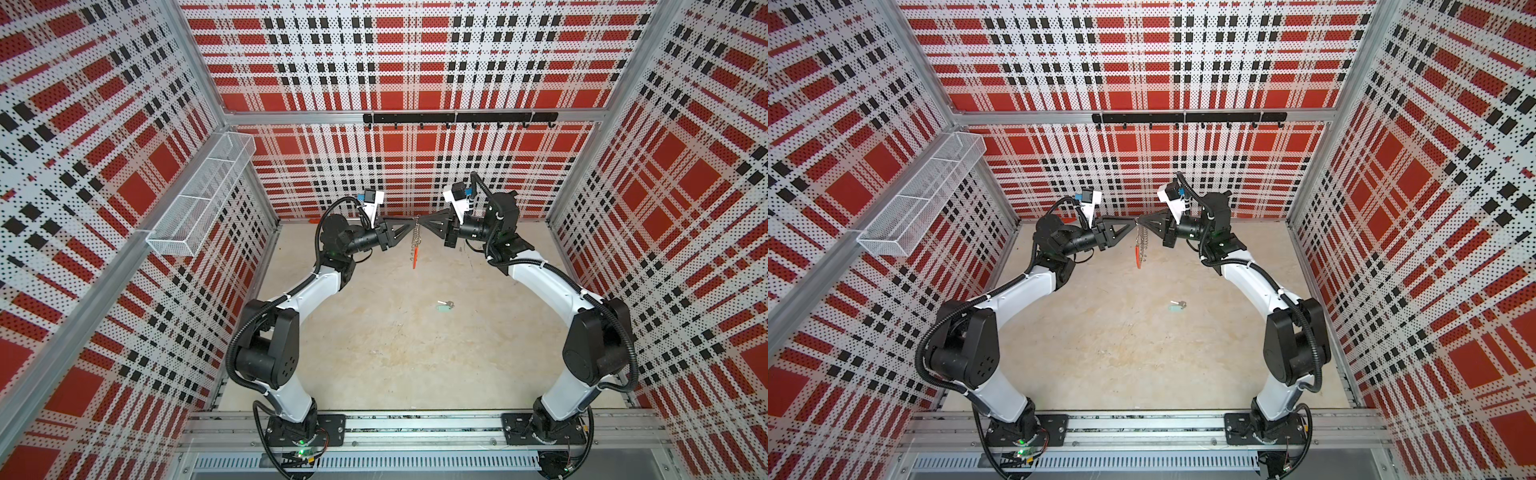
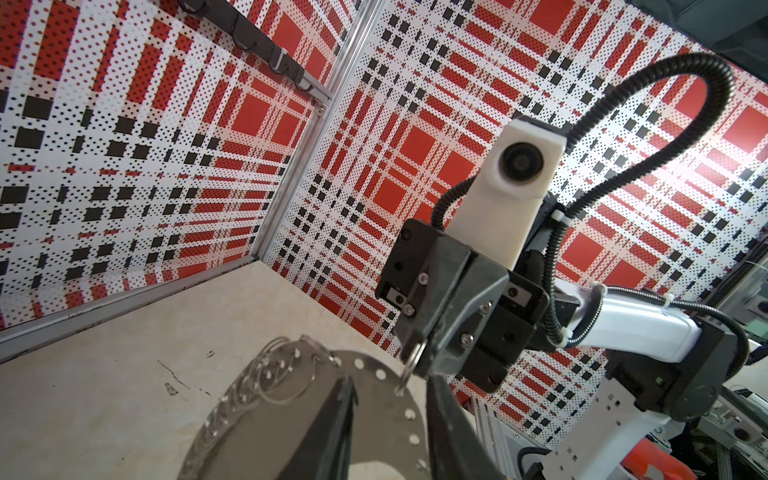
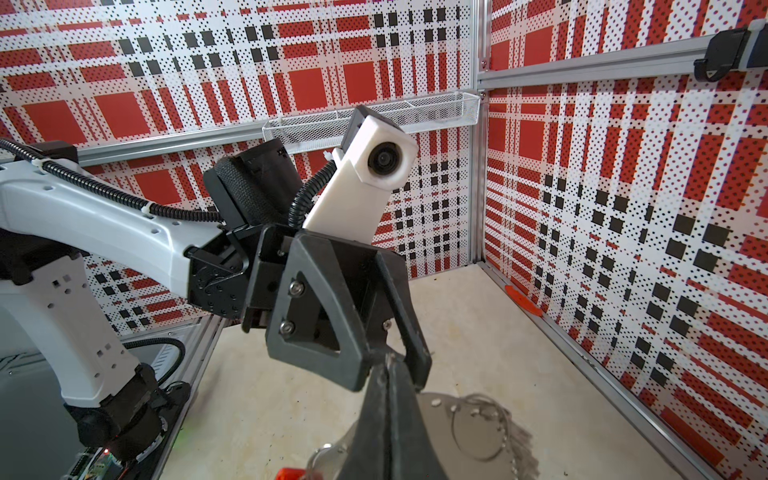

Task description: Put the keys on the keyring

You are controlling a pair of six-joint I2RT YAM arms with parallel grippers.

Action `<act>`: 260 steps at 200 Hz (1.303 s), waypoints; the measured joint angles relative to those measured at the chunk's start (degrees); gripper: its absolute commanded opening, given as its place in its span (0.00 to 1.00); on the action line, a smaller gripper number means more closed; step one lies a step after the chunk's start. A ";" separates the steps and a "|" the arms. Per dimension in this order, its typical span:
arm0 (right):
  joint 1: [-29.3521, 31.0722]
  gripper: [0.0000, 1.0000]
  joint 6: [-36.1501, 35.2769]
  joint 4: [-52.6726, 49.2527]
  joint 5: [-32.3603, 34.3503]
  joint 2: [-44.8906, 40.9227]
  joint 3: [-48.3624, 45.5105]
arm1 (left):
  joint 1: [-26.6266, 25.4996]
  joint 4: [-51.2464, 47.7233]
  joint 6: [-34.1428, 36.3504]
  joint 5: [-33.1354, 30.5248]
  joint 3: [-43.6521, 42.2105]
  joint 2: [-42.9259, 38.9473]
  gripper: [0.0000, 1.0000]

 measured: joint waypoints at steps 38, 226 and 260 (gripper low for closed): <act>0.00 0.00 0.85 0.74 -0.50 0.00 0.00 | -0.31 1.27 -1.11 0.76 0.33 0.74 0.17; 0.00 0.00 4.70 3.04 -1.46 0.02 0.00 | -0.81 9.49 -5.92 2.25 1.18 2.75 0.00; 0.04 0.06 5.03 3.67 -0.28 0.02 -0.74 | -0.81 9.25 -5.46 1.42 1.01 2.75 0.00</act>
